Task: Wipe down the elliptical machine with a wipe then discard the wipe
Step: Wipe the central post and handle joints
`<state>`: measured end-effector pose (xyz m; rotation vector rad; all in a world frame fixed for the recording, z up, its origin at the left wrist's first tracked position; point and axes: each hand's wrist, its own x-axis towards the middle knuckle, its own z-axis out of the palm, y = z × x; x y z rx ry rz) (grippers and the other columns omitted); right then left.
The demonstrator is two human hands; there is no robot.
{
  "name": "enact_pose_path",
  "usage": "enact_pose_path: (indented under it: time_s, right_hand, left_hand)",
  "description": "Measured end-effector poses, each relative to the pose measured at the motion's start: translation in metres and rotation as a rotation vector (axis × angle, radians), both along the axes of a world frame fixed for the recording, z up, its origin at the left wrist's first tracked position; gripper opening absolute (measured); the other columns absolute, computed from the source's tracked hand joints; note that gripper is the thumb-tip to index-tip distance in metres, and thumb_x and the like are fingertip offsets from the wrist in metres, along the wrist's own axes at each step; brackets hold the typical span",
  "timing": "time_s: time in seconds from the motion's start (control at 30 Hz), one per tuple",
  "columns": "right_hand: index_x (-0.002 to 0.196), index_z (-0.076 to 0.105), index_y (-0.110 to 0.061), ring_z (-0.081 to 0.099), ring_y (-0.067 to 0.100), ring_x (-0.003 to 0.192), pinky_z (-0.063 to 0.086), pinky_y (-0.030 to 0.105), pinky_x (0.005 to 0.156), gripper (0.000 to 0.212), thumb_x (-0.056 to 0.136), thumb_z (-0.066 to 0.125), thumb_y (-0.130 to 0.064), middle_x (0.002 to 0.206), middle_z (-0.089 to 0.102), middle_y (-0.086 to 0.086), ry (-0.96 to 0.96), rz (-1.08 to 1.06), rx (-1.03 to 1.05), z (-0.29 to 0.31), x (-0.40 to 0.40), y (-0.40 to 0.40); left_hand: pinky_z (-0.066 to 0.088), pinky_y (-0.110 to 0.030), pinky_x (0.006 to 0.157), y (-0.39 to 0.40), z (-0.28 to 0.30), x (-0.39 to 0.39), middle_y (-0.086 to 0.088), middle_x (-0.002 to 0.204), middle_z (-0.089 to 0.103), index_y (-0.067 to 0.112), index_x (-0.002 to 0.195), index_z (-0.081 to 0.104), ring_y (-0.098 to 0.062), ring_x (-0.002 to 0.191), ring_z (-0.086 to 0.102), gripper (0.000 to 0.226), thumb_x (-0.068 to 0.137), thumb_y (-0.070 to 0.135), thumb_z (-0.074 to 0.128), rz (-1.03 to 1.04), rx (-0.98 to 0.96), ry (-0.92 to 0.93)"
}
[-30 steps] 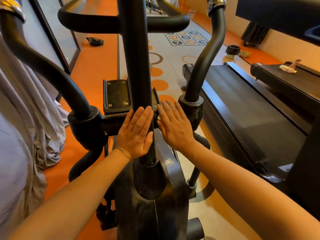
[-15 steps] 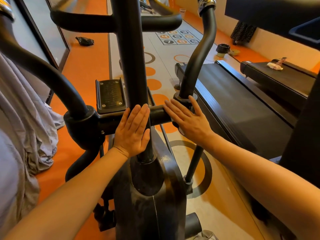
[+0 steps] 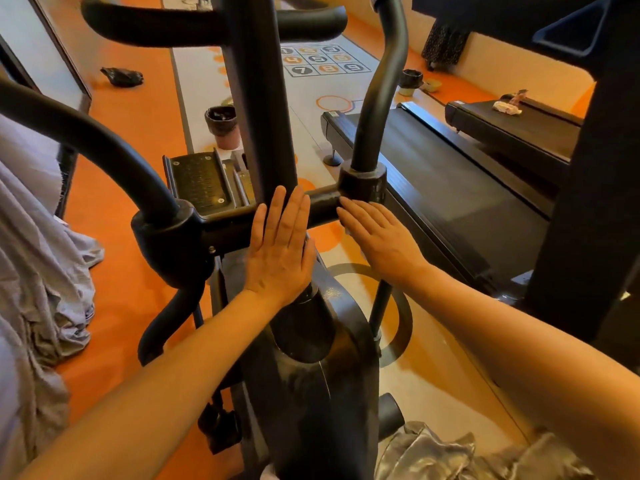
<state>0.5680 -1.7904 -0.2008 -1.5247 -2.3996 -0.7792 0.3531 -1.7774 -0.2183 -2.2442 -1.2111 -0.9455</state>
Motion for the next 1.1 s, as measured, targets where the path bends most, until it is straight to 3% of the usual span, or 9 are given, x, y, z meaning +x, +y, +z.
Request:
enact_pose_path:
  time_s: [0.13,0.27,0.4,0.47,0.57,0.7,0.8,1.0,1.1]
  right_hand:
    - [0.136,0.055,-0.011,0.059,0.032,0.119,0.049,0.040,0.097,0.077,0.067,0.088,-0.007,0.138,0.057,0.010,0.027,-0.020,-0.070,0.011,-0.005,-0.009]
    - [0.138,0.052,-0.009,0.060,0.036,0.116,0.053,0.043,0.090,0.075,0.070,0.085,-0.004,0.140,0.054,0.014,0.088,-0.053,-0.142,0.023,-0.005,-0.024]
    - [0.151,0.033,-0.011,0.040,0.037,0.136,0.038,0.044,0.108,0.069,0.089,0.062,0.000,0.156,0.032,0.012,0.162,-0.117,-0.271,0.032,-0.006,-0.043]
    - [0.153,0.027,-0.014,0.035,0.035,0.140,0.034,0.041,0.111,0.072,0.091,0.060,-0.001,0.160,0.025,0.009,0.199,-0.140,-0.293,0.033,-0.003,-0.047]
    - [0.152,0.029,-0.014,0.036,0.034,0.140,0.033,0.040,0.112,0.069,0.092,0.061,-0.004,0.159,0.027,0.009,0.207,-0.161,-0.290,0.031,-0.001,-0.051]
    - [0.148,0.040,-0.011,0.040,0.035,0.138,0.025,0.043,0.114,0.064,0.089,0.066,-0.006,0.154,0.037,0.012,0.141,-0.117,-0.192,0.026,0.005,-0.050]
    - [0.149,0.037,-0.011,0.034,0.034,0.142,0.016,0.044,0.117,0.068,0.088,0.065,-0.003,0.156,0.033,0.011,0.166,-0.110,-0.154,0.024,0.006,-0.048]
    - [0.152,0.030,-0.011,0.023,0.029,0.146,0.006,0.038,0.118,0.065,0.093,0.055,-0.007,0.159,0.025,0.009,0.282,-0.073,-0.134,0.020,0.008,-0.036]
    - [0.153,0.027,-0.011,0.009,0.023,0.147,0.003,0.039,0.119,0.060,0.096,0.046,-0.011,0.161,0.019,0.008,0.368,-0.059,-0.094,0.015,0.011,-0.023]
  left_hand:
    - [0.002,-0.044,0.121,-0.003,0.005,-0.005,-0.012,0.159,0.018,0.004,0.151,0.025,-0.031,0.148,0.017,0.065,0.095,0.029,0.048,-0.027,0.015,0.053]
    - [0.006,-0.045,0.121,-0.010,0.002,-0.006,-0.015,0.158,0.027,0.004,0.146,0.035,-0.030,0.147,0.022,0.057,0.096,0.028,0.041,-0.058,-0.026,0.112]
    - [0.009,-0.046,0.121,-0.016,0.006,0.006,-0.017,0.152,0.039,0.003,0.141,0.041,-0.032,0.143,0.033,0.054,0.091,0.022,0.050,-0.094,-0.070,0.168]
    - [0.007,-0.046,0.121,-0.017,0.007,0.012,-0.018,0.152,0.039,0.002,0.141,0.042,-0.033,0.143,0.034,0.058,0.088,0.020,0.056,-0.078,-0.099,0.215]
    - [0.004,-0.047,0.121,-0.017,0.008,0.018,-0.017,0.155,0.036,0.001,0.146,0.037,-0.033,0.146,0.030,0.064,0.088,0.023,0.054,-0.022,-0.148,0.324]
    - [-0.011,-0.047,0.119,-0.019,0.009,0.021,-0.016,0.159,0.029,0.003,0.152,0.027,-0.032,0.149,0.022,0.068,0.092,0.030,0.046,0.051,-0.199,0.450]
    - [-0.017,-0.048,0.117,-0.020,0.011,0.023,-0.015,0.162,0.019,0.004,0.154,0.021,-0.031,0.151,0.013,0.068,0.095,0.033,0.038,0.091,-0.199,0.516]
    - [-0.015,-0.048,0.117,-0.018,0.015,0.033,-0.016,0.165,0.007,0.004,0.156,0.009,-0.033,0.152,0.003,0.068,0.101,0.037,0.030,0.141,-0.197,0.535]
    - [-0.010,-0.045,0.118,-0.015,0.017,0.038,-0.017,0.164,0.010,0.002,0.156,0.008,-0.032,0.152,0.006,0.069,0.101,0.036,0.032,0.167,-0.207,0.505]
